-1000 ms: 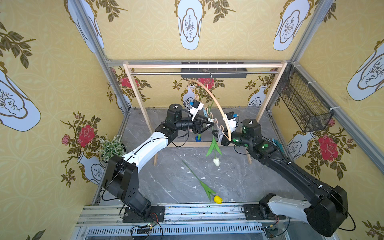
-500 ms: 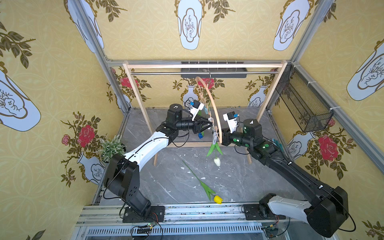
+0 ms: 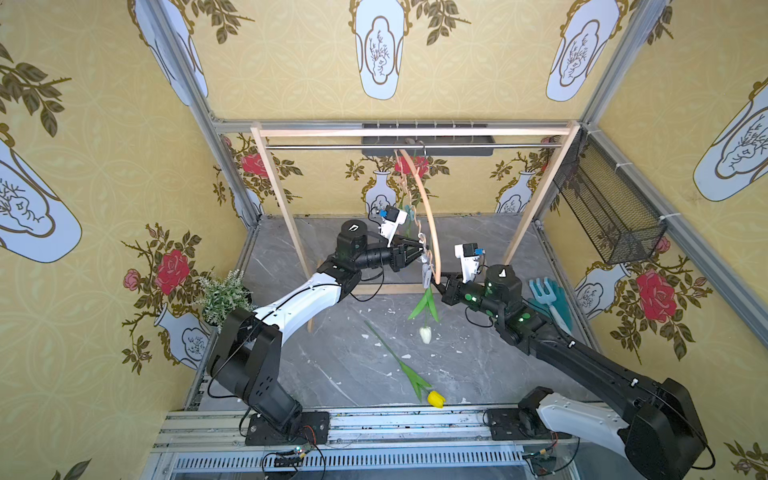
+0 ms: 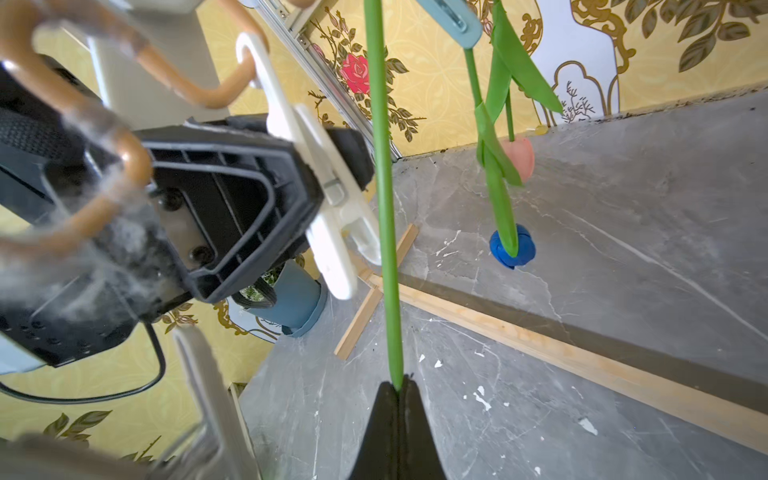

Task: Dry the flowers on a clothes hanger
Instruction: Open the clamp at the hanger, then clamp the flower onto the hanger.

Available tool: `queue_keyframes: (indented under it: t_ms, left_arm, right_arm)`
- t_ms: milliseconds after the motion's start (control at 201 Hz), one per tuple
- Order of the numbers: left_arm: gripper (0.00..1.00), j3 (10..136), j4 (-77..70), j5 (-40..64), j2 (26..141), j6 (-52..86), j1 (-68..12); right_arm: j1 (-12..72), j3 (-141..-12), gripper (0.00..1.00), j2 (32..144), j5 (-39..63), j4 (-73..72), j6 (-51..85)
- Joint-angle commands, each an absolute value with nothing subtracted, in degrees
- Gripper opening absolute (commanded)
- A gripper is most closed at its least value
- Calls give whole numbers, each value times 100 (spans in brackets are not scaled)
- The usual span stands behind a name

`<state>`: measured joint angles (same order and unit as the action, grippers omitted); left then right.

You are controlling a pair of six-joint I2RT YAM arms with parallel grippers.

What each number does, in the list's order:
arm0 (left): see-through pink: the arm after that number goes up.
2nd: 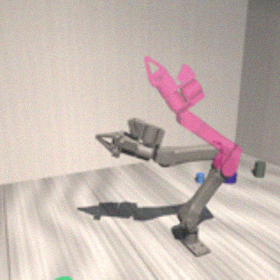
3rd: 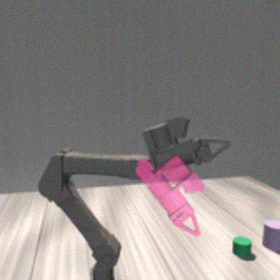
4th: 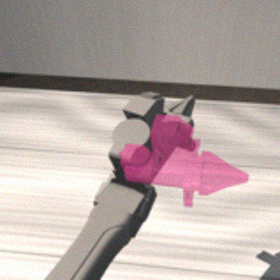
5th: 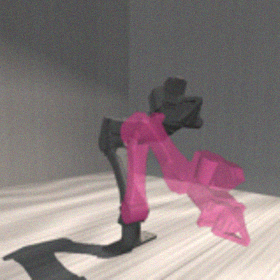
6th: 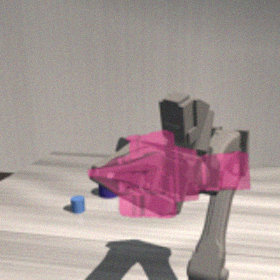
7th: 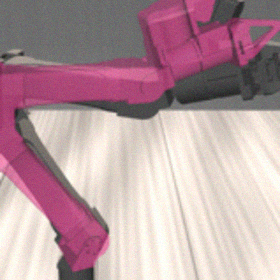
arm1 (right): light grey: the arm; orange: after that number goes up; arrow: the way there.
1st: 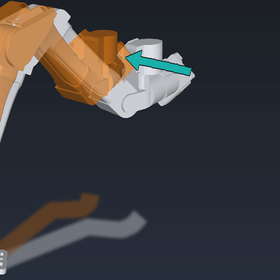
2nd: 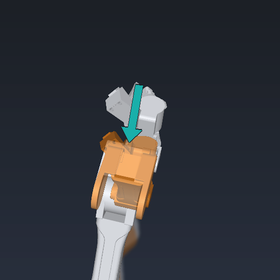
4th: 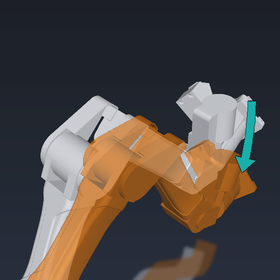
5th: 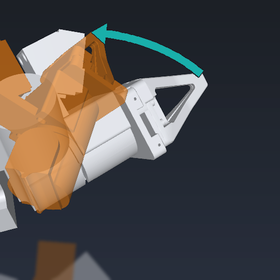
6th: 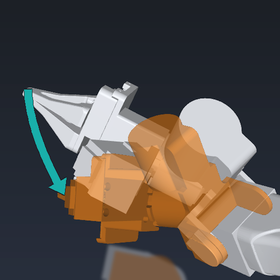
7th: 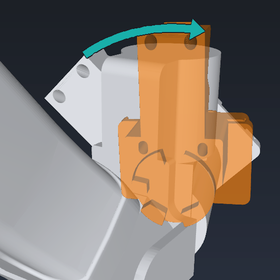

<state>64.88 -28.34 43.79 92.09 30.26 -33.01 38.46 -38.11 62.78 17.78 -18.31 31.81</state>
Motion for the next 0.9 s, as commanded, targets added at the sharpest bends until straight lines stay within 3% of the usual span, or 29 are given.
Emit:
queue_keyframes:
  t_ms: [0, 891]
  left_arm:
    - [15, 6266, -3432, 4185, 9245, 3590, -3322]
    - [12, 6073, -4137, 4128, 9325, 4060, -3349]
  right_arm:
    - [3942, -3745, 0, 6292, 1539, -2803, 3470]
    - [3586, -3716, 0, 6466, 1754, -3128, 3775]
